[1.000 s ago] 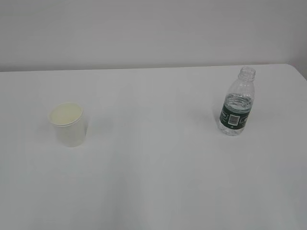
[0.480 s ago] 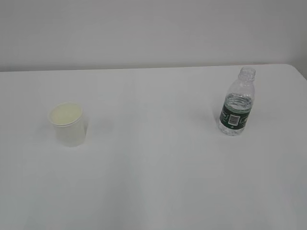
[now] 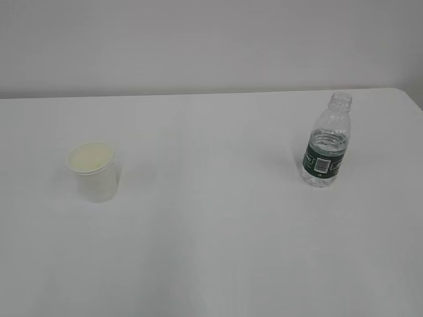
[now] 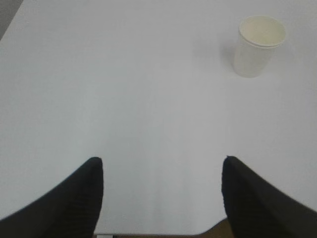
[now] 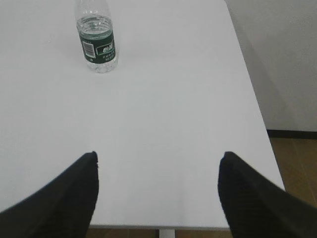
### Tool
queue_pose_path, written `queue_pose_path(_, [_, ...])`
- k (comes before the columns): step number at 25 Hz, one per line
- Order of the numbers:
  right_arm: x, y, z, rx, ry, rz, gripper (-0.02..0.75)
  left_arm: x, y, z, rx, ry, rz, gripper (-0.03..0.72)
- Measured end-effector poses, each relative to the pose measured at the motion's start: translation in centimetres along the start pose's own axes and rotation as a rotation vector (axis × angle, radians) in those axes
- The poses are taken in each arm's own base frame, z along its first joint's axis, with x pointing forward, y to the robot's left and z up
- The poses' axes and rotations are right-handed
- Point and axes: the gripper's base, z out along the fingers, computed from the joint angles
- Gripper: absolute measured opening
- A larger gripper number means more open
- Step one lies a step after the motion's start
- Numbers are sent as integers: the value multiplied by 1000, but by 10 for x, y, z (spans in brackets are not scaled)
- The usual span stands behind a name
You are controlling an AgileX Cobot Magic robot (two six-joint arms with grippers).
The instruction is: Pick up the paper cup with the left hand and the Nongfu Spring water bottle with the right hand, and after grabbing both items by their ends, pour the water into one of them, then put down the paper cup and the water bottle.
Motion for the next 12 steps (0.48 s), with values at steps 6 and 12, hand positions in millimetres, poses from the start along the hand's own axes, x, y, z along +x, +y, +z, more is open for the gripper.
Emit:
queue_pose_path(6, [-22, 0, -8, -10, -135, 4, 573, -19, -7, 1, 69, -112, -37, 533])
queue_pose_path(12, [-48, 4, 9, -39, -174, 0, 573, -41, -8, 0, 80, -236, -34, 533])
